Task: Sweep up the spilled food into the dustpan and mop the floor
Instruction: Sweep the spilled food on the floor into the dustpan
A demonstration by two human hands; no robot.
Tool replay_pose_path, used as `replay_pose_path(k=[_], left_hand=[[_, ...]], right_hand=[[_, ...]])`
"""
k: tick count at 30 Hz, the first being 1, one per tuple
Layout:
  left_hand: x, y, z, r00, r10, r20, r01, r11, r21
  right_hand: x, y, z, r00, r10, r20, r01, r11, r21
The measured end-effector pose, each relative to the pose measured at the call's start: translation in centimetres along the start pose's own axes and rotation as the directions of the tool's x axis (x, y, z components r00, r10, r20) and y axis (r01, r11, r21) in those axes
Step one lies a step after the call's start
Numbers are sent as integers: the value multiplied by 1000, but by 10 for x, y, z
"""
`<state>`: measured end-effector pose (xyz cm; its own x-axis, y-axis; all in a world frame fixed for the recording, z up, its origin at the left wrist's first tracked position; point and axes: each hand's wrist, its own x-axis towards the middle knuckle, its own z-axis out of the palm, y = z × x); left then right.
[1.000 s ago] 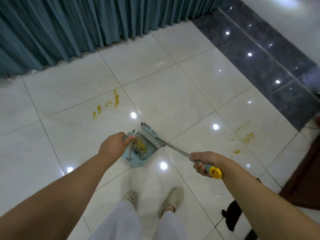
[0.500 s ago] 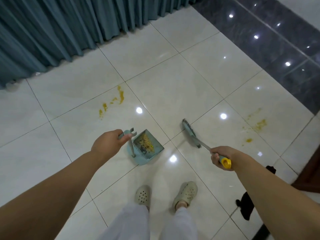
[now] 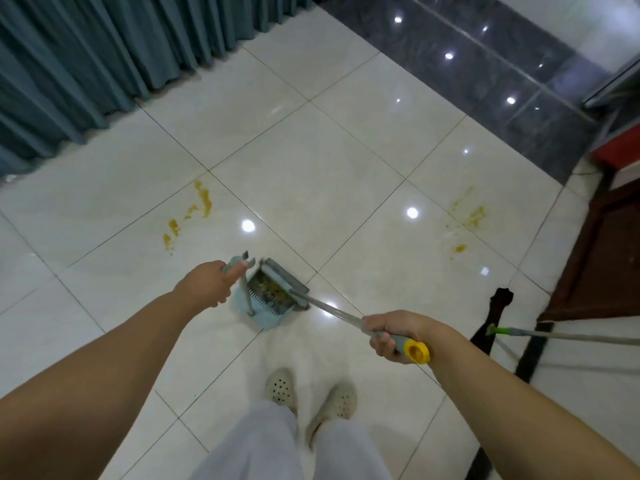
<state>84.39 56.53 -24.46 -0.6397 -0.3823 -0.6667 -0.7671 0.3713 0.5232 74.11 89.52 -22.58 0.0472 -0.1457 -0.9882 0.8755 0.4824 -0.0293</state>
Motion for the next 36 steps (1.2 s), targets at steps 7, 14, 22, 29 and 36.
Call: replay_pose_path(k=[7, 14, 22, 29, 36], left_hand=[[-29, 12, 20, 977, -9, 213, 49, 981, -187], [-72, 7, 67, 980, -29, 195, 52, 992, -113], [-123, -6, 113, 990, 72, 124, -54, 988, -142], [-154, 5, 127, 961, 204, 189, -212, 977, 24], [-170, 26, 131, 882, 310, 356, -376, 917, 133]], right_hand=[[-3, 29, -6, 997, -77, -28, 79, 993, 89], [-6, 83, -18, 994, -112, -5, 110, 957, 268], [-37, 169, -48, 981, -196, -3, 181, 897, 404], [-57, 218, -47, 979, -205, -14, 175, 800, 575], [-96, 261, -19, 962, -242, -126, 259, 667, 699]])
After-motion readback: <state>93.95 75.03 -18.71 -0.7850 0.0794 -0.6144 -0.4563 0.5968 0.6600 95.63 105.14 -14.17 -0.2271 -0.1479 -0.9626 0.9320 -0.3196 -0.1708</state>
